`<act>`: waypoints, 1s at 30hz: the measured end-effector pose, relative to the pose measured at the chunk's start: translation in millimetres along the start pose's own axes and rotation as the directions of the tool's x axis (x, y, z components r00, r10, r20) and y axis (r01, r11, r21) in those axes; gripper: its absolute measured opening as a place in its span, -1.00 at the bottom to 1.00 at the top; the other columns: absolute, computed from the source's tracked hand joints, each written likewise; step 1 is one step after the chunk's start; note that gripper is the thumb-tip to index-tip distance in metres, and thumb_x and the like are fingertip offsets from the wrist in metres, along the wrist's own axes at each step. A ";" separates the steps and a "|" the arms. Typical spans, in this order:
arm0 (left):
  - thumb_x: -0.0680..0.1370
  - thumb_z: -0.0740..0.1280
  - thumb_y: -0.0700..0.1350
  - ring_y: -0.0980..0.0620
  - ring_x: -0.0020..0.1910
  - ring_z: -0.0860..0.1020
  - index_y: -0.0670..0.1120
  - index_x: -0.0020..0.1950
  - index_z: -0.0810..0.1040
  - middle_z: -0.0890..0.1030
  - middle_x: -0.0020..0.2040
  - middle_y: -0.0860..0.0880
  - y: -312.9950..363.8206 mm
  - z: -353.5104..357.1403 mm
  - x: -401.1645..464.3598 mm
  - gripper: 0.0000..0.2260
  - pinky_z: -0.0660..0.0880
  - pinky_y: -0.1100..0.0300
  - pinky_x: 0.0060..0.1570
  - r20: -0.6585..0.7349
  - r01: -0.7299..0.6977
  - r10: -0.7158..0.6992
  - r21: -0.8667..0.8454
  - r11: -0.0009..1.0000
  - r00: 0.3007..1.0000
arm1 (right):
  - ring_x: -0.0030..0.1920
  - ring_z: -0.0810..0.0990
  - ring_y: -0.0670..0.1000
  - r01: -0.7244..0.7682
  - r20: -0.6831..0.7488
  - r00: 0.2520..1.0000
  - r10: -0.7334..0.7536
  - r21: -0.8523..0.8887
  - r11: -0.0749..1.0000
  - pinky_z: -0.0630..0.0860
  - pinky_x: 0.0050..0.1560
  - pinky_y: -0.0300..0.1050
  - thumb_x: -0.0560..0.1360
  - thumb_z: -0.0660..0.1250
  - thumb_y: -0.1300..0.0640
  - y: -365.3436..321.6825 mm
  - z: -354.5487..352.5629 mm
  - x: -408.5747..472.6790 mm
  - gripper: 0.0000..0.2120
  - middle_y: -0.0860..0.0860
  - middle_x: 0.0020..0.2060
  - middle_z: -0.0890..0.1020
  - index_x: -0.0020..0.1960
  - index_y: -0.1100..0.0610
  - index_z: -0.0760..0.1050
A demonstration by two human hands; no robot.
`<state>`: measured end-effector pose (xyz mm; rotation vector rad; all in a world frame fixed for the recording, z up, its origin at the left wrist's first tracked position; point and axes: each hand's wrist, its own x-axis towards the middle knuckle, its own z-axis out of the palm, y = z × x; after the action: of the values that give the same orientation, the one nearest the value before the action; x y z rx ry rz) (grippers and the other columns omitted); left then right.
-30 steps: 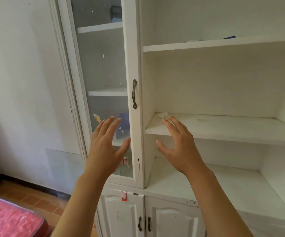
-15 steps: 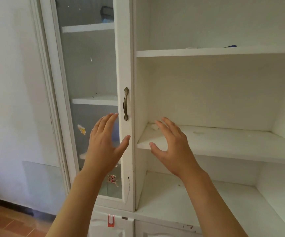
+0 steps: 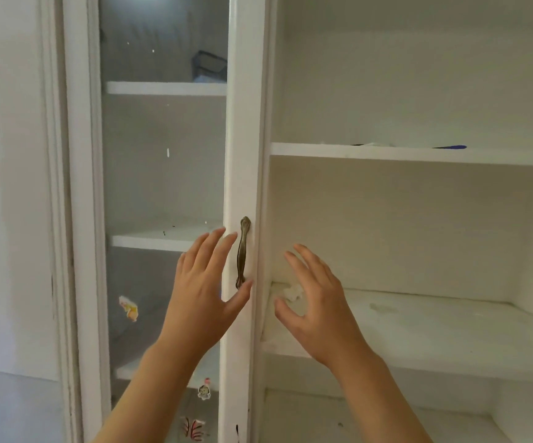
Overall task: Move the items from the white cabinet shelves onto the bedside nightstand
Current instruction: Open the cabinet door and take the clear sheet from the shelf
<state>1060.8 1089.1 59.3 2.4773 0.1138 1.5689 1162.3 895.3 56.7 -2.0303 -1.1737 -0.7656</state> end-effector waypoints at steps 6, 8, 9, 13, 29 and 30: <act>0.58 0.38 0.15 -0.10 0.67 0.15 0.01 0.66 0.23 0.22 0.66 0.00 -21.4 29.0 17.4 -0.31 0.29 -0.33 0.48 -0.019 -0.149 0.150 0.029 0.988 0.989 | 0.64 0.04 -0.19 0.052 -0.061 0.997 -0.055 -0.051 0.997 0.16 0.63 -0.06 0.61 0.27 -0.20 -1.8 21.5 13.9 -0.32 -0.25 0.65 0.09 0.66 -0.13 0.14; 0.57 0.40 0.13 -0.13 0.67 0.15 0.01 0.66 0.22 0.21 0.67 -0.02 -27.6 37.1 20.1 -0.29 0.28 -0.36 0.48 -0.036 -0.170 0.171 0.030 0.985 0.985 | 0.65 0.02 -0.18 0.071 -0.059 0.995 -0.074 -0.060 0.996 0.13 0.63 -0.08 0.61 0.29 -0.17 -0.3 26.7 17.3 -0.31 -0.26 0.66 0.06 0.67 -0.12 0.13; 0.57 0.39 0.14 -0.13 0.67 0.14 0.02 0.67 0.20 0.20 0.68 -0.03 -30.7 40.9 20.9 -0.28 0.26 -0.37 0.50 -0.044 -0.175 0.176 0.033 0.984 0.983 | 0.66 0.02 -0.18 0.083 -0.058 0.995 -0.087 -0.062 0.995 0.13 0.63 -0.07 0.62 0.30 -0.15 1.6 28.8 19.6 -0.31 -0.27 0.66 0.05 0.67 -0.11 0.13; 0.57 0.37 0.16 -0.13 0.68 0.12 0.04 0.67 0.19 0.17 0.69 -0.02 -42.8 56.0 26.4 -0.28 0.24 -0.39 0.50 -0.065 -0.190 0.194 0.064 0.980 0.979 | 0.67 0.03 -0.14 0.132 -0.061 0.989 -0.137 -0.077 0.988 0.18 0.62 0.00 0.62 0.33 -0.11 14.8 37.8 32.3 -0.30 -0.26 0.67 0.05 0.68 -0.09 0.12; 0.62 0.31 0.06 -0.18 0.61 0.30 0.00 0.60 0.33 0.35 0.62 -0.11 -64.5 83.0 37.0 -0.45 0.31 -0.38 0.45 -0.236 -0.251 0.316 0.267 0.930 0.919 | 0.66 0.20 0.08 0.441 -0.188 0.874 -0.448 -0.081 0.894 0.40 0.44 0.31 0.63 0.38 0.01 77.9 86.0 81.9 -0.37 -0.04 0.67 0.19 0.64 0.06 0.27; 0.62 0.31 0.06 -0.19 0.61 0.30 -0.01 0.60 0.33 0.35 0.62 -0.12 -64.4 83.8 37.3 -0.45 0.31 -0.39 0.45 -0.238 -0.250 0.316 0.271 0.930 0.918 | 0.66 0.20 0.08 0.450 -0.196 0.868 -0.456 -0.078 0.890 0.40 0.43 0.31 0.63 0.36 -0.01 80.5 87.8 83.2 -0.38 -0.04 0.67 0.20 0.64 0.05 0.28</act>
<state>1155.4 1147.3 43.9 2.5191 -0.0241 2.1396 1283.3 975.0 45.5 -1.6552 -1.5407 -1.1994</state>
